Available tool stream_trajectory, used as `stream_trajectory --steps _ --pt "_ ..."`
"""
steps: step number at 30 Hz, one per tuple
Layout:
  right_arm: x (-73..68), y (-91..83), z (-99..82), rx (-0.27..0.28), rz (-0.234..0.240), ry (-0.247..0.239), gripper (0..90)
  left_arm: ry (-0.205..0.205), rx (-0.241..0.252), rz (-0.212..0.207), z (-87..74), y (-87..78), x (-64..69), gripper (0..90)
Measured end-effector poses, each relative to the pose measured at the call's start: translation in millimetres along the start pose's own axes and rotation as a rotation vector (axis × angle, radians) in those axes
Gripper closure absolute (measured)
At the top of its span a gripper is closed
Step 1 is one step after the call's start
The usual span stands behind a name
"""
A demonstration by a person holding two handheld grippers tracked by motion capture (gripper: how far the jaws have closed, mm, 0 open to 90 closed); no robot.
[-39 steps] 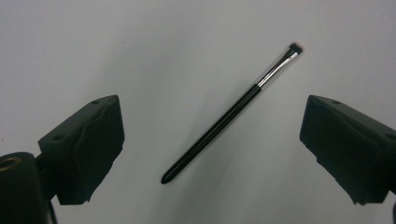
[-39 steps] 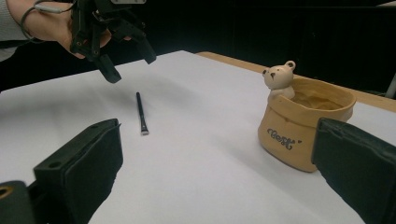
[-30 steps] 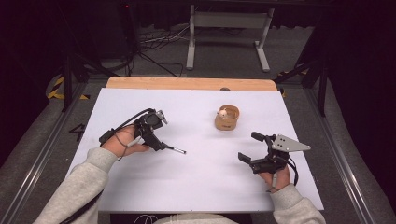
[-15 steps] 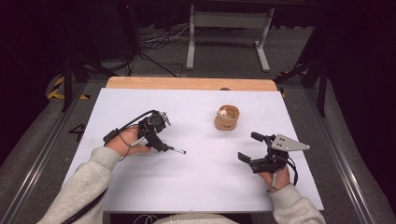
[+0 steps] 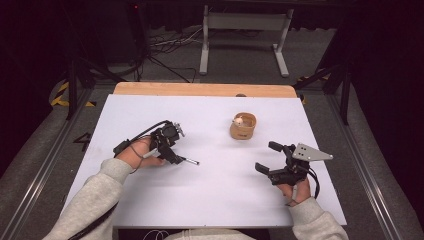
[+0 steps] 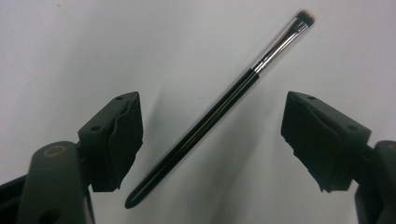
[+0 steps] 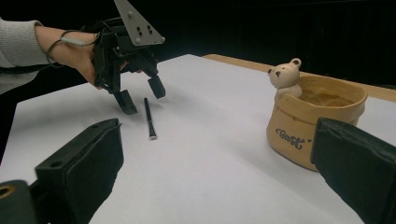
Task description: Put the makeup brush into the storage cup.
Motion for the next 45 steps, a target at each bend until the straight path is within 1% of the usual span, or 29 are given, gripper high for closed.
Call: stream_trajectory --steps 2,5,6,7,8,9,10,11,13,15,17,19,21,23,24,25,27,31,32,36,40,41,44,45 --pt "-0.4 0.4 -0.3 -0.003 0.001 -0.005 3.1 0.01 -0.013 -0.003 -1.1 1.3 0.0 24.9" --pt "-0.9 0.8 -0.5 -0.007 0.0 -0.01 3.1 0.01 -0.021 -0.002 -2.1 2.4 -0.1 27.5" --pt "-1.1 0.9 -0.5 -0.007 0.001 -0.011 3.1 0.019 -0.03 0.0 -3.3 3.4 0.1 28.9" --pt "-1.1 0.9 -0.5 -0.007 0.001 -0.01 3.1 0.019 -0.03 0.0 -3.3 3.4 0.1 31.2" --pt "-1.0 0.9 -0.6 -0.007 0.001 -0.01 3.1 0.048 -0.04 0.002 -4.8 4.1 2.0 34.0" --pt "-1.0 0.9 -0.6 -0.007 0.001 -0.01 3.1 0.048 -0.04 0.002 -4.8 4.1 2.0 34.8" --pt "-1.0 0.8 -0.6 -0.007 0.001 -0.009 3.1 0.06 -0.045 -0.002 -5.3 4.5 3.1 34.8" --pt "-0.9 0.8 -0.7 -0.007 0.001 -0.008 3.1 0.067 -0.045 0.001 -5.4 4.9 3.3 36.7" --pt "-1.0 0.8 -0.7 -0.007 0.001 -0.008 3.1 0.073 -0.053 -0.003 -5.9 5.4 3.7 38.8" --pt "-1.2 0.9 -0.5 -0.007 0.002 -0.008 3.1 0.08 -0.057 0.006 -6.0 5.2 3.3 41.3" --pt "-1.3 0.8 -0.4 -0.006 0.002 -0.007 3.1 0.081 -0.057 0.006 -6.0 4.9 3.3 43.4" --pt "-1.3 0.8 -0.4 -0.006 0.003 -0.006 3.1 0.1 -0.067 0.017 -6.7 4.3 2.6 46.7" --pt "-1.6 0.8 -0.5 -0.006 0.005 -0.005 3.1 0.11 -0.07 0.017 -6.7 4.1 3.5 51.0" --pt "-1.7 0.8 -0.4 -0.006 0.005 -0.005 3.1 0.115 -0.071 0.017 -6.7 3.8 4.2 52.2" --pt "-1.9 0.9 -0.4 -0.006 0.006 -0.006 3.1 0.121 -0.075 0.016 -6.9 3.4 4.1 54.8" --pt "-2.0 1.0 -0.5 -0.007 0.006 -0.005 3.1 0.121 -0.078 0.02 -7.1 2.8 4.2 58.9" --pt "-2.0 1.1 -0.6 -0.007 0.006 -0.005 3.1 0.12 -0.08 0.023 -7.2 2.6 4.2 60.6" --pt "-2.3 1.4 -1.6 -0.013 0.006 -0.008 3.2 0.116 -0.079 0.015 -8.3 1.8 5.3 68.8" --pt "-2.5 1.6 -1.8 -0.014 0.007 -0.009 3.2 0.124 -0.086 0.018 -8.7 1.1 4.3 71.6" --pt "-2.7 1.8 -2.1 -0.015 0.006 -0.007 3.2 0.119 -0.092 0.017 -9.8 0.5 4.1 82.7" --pt "-2.4 1.9 -2.8 -0.023 0.002 -0.008 3.1 0.119 -0.087 0.016 -9.8 0.8 4.2 83.2" --pt "-2.4 1.9 -2.9 -0.023 0.001 -0.008 3.2 0.113 -0.075 0.019 -10.2 1.0 4.5 83.3" --pt "-2.2 1.7 -2.9 -0.024 -0.001 -0.009 3.2 0.118 -0.067 0.017 -11.1 0.5 3.9 83.4" --pt "-1.9 1.6 -3.0 -0.025 -0.003 -0.009 3.2 0.113 -0.06 0.017 -11.3 0.5 4.5 83.4"
Point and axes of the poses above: each handheld gripper's, and its own axes: y roughly forward along the jaws, z roughly out of its top, x roughly to its right, the point moved 8 cm from there along y, roughly forward along the jaws, and after that the axes turned 7 degrees about x, right-handed, at the moved point
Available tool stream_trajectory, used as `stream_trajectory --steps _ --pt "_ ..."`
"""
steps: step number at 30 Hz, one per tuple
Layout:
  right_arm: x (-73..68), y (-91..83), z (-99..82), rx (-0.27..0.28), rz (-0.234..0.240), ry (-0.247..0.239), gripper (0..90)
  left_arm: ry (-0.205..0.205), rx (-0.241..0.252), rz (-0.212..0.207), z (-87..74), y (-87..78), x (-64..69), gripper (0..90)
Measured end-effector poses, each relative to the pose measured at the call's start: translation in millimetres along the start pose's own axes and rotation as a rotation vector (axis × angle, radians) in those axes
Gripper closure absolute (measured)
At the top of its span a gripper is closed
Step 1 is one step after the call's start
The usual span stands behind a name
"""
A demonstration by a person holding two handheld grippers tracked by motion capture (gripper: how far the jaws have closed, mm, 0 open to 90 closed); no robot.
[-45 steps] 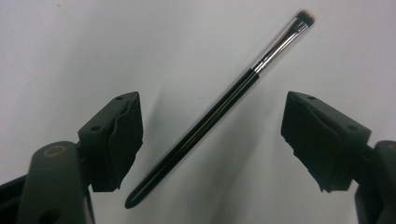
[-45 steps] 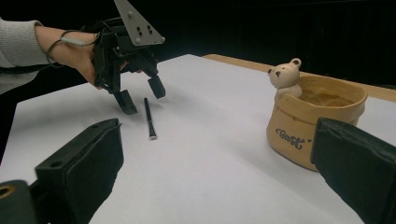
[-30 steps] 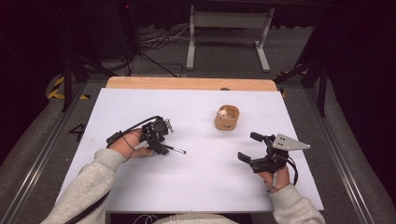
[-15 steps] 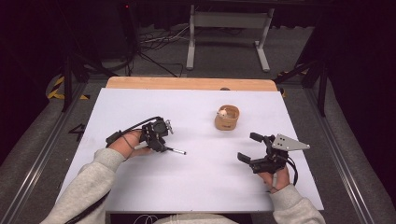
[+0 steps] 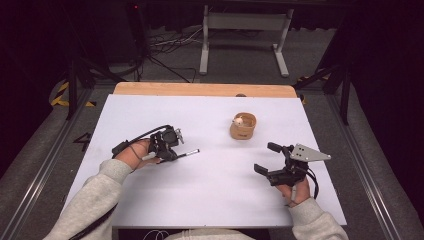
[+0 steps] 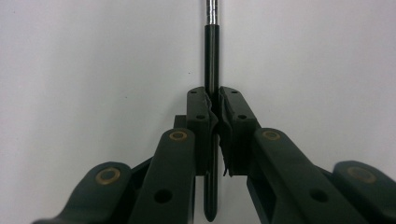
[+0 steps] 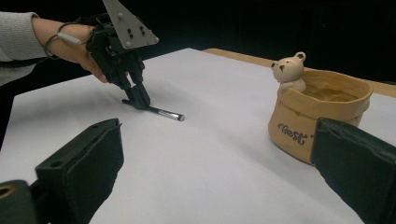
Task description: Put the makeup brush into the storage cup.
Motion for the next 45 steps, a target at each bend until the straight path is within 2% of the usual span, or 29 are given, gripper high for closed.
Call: stream_trajectory --steps 4,8,11,12,13,18,23,24,25,26,27,30,31,34,39,43,45 --pt "0.3 0.1 -0.3 -0.002 -0.001 0.001 3.2 -0.009 0.038 -0.003 -0.6 -1.2 0.6 83.5" --pt "0.0 0.5 -0.4 -0.004 -0.001 0.001 3.2 -0.009 0.074 0.013 0.6 -4.3 1.3 83.5" --pt "-0.3 1.0 -0.6 -0.006 -0.003 0.001 3.2 -0.019 0.118 0.019 2.7 -9.9 2.8 83.5" --pt "-0.4 1.1 -0.6 -0.006 -0.003 0.0 3.2 -0.027 0.162 0.014 5.1 -15.1 4.1 83.5" --pt "-0.4 1.1 -0.6 -0.006 -0.003 0.0 3.2 -0.027 0.162 0.014 5.1 -15.1 4.1 83.5" --pt "-0.5 1.0 -0.4 -0.006 -0.006 -0.001 3.2 -0.054 0.293 0.023 10.8 -31.0 8.7 83.4" --pt "-1.0 0.6 0.4 -0.003 -0.005 -0.004 3.2 -0.101 0.46 0.004 12.9 -44.5 15.9 83.4" --pt "-1.2 0.8 0.4 -0.004 -0.005 -0.005 3.2 -0.101 0.46 0.004 12.9 -44.5 15.9 83.4" --pt "-1.7 1.2 0.5 -0.003 -0.005 -0.004 3.2 -0.113 0.525 -0.009 13.5 -48.1 20.4 83.4" --pt "-2.1 1.3 0.4 -0.007 -0.004 -0.009 3.2 -0.113 0.525 -0.009 13.5 -48.1 20.4 83.4" --pt "-2.7 1.7 0.6 -0.006 -0.004 -0.01 3.2 -0.12 0.56 -0.015 13.1 -50.2 23.9 83.4" --pt "-4.1 2.7 0.4 -0.01 -0.001 -0.014 3.2 -0.124 0.593 -0.015 12.9 -51.7 26.8 83.4" --pt "-4.1 2.7 0.4 -0.01 -0.001 -0.014 3.2 -0.123 0.614 -0.015 13.0 -52.6 28.2 83.4" --pt "-4.8 3.0 0.2 -0.015 0.001 -0.02 3.2 -0.136 0.693 -0.052 14.1 -53.8 36.4 83.4" --pt "-5.5 3.4 0.0 -0.013 0.007 -0.021 3.1 -0.125 0.799 -0.08 19.9 -54.1 53.8 83.4" --pt "-6.8 3.8 0.5 -0.01 0.01 -0.025 3.1 -0.114 0.852 -0.084 24.7 -55.2 64.0 83.5" --pt "-7.5 3.9 0.6 -0.011 0.015 -0.027 3.1 -0.118 0.856 -0.086 26.5 -52.9 67.8 83.4"
Point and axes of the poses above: each handheld gripper's, and its own axes: y roughly forward along the jaws, z roughly out of its top, x roughly to its right, the point moved 8 cm from there along y, roughly forward along the jaws, and after that the axes turned 7 degrees about x, right-handed, at the moved point
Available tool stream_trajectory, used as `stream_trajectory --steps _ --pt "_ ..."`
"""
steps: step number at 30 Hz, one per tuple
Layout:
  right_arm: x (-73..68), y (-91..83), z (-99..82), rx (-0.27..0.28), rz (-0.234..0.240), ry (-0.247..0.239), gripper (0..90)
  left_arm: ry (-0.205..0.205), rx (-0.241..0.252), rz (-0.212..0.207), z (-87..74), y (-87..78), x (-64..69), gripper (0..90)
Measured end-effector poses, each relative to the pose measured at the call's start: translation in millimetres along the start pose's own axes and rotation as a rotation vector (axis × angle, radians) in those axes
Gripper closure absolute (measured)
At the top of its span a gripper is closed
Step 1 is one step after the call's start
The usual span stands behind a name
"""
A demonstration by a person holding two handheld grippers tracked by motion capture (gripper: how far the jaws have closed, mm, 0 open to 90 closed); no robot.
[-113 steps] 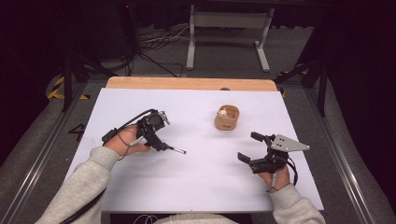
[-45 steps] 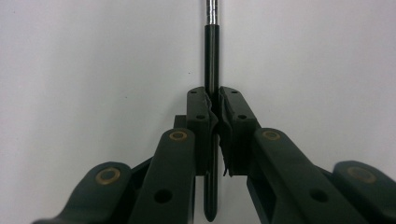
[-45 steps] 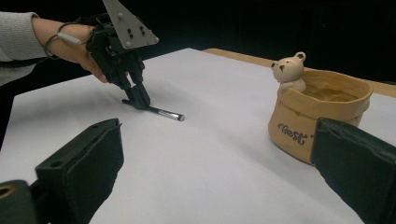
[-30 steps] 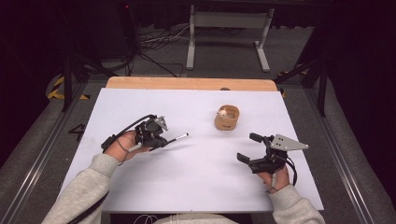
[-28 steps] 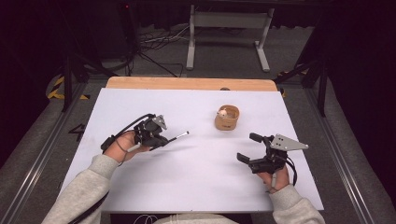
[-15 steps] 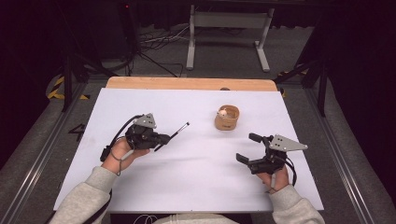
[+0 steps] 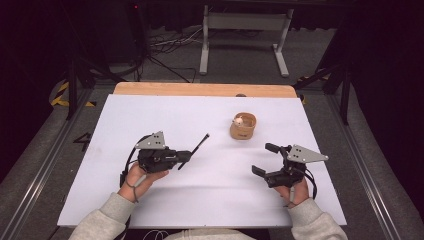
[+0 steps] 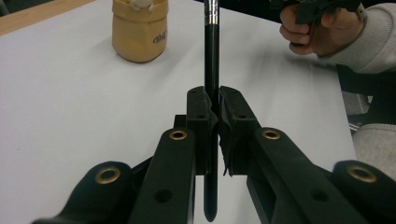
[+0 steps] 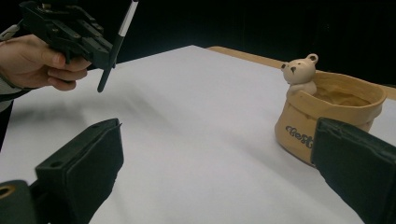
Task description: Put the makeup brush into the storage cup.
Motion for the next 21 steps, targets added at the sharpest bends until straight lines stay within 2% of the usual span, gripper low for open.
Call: stream_trajectory --steps 5,8,9,13,17,21 --pt "-1.9 0.9 -0.1 -0.003 0.005 -0.008 3.1 -0.017 0.055 0.023 -0.6 4.2 4.2 83.4" --pt "-2.3 0.7 -0.3 -0.005 0.009 -0.009 3.1 -0.016 0.099 0.013 -0.7 6.3 8.7 83.4" --pt "-2.4 0.5 -0.1 -0.004 0.01 -0.01 3.1 -0.004 0.104 0.011 -0.8 6.7 9.5 83.4" --pt "-3.7 0.5 -0.3 -0.003 0.017 -0.013 3.1 -0.01 0.118 0.009 -1.1 8.2 11.9 83.4" --pt "-5.0 1.8 -1.7 -0.008 0.026 -0.014 3.1 -0.028 0.127 0.009 -4.1 13.0 17.0 83.4" --pt "-10.8 4.9 -0.5 -0.011 0.045 -0.02 4.0 -0.008 0.144 0.007 -5.0 18.2 22.6 83.4"
Point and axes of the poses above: each handheld gripper's, and its own axes: y roughly forward along the jaws, z roughly out of its top, x roughly to its right, the point moved 8 cm from there along y, roughly forward along the jaws, and after that the axes turned 7 degrees about x, right-handed, at the moved point
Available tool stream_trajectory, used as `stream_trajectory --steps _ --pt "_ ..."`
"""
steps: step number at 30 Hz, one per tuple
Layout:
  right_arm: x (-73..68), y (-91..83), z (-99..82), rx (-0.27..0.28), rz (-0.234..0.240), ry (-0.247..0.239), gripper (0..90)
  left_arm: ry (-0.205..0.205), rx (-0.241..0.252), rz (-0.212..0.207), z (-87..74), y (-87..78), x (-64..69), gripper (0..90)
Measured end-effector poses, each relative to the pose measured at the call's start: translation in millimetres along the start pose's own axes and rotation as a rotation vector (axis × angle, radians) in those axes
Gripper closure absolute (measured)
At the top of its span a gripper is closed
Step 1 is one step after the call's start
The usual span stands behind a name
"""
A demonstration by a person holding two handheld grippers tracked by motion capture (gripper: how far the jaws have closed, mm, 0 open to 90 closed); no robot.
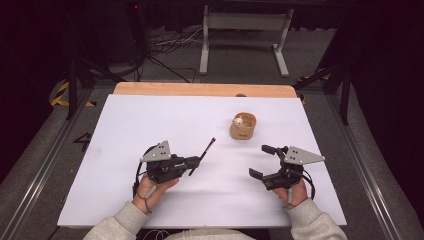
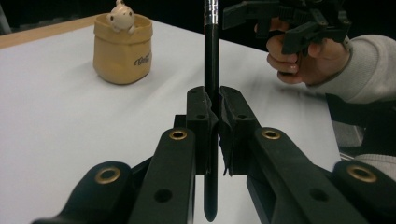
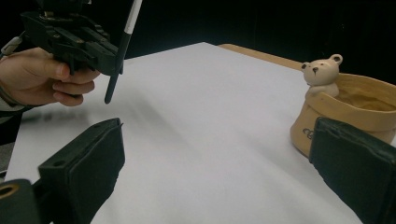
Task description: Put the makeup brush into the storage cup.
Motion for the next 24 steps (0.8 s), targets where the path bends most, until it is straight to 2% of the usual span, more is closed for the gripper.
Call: stream_trajectory --steps 2,3,4,11,16,20,24 --pt "-4.1 2.8 2.0 0.006 0.014 -0.002 4.0 0.003 0.031 -0.006 2.3 1.2 4.0 83.4" --pt "-4.1 2.8 2.0 0.006 0.014 -0.002 4.0 0.003 0.031 -0.006 2.3 1.2 4.0 83.4" --pt "-9.5 7.6 4.3 0.012 0.033 -0.004 4.0 0.008 0.04 -0.004 2.8 1.8 5.4 83.4" --pt "-34.8 29.9 20.8 0.039 0.118 -0.009 10.6 0.013 0.056 -0.009 2.2 2.9 7.6 83.4" --pt "-48.5 45.5 31.3 0.05 0.16 -0.011 15.8 0.023 0.066 -0.008 3.3 1.7 9.0 83.4" --pt "-56.7 59.1 38.5 0.059 0.178 -0.009 21.6 0.027 0.06 -0.004 2.3 1.5 9.2 83.4" --pt "-60.2 68.7 43.1 0.057 0.173 -0.023 26.4 0.032 0.058 0.0 1.7 0.9 8.1 83.4"
Point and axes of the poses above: each handheld gripper's, and its own axes: y roughly forward along the jaws, z roughly out of its top, x roughly to its right, the point moved 8 cm from there along y, roughly forward along the jaws, and after that the axes turned 7 degrees about x, right-handed, at the moved point
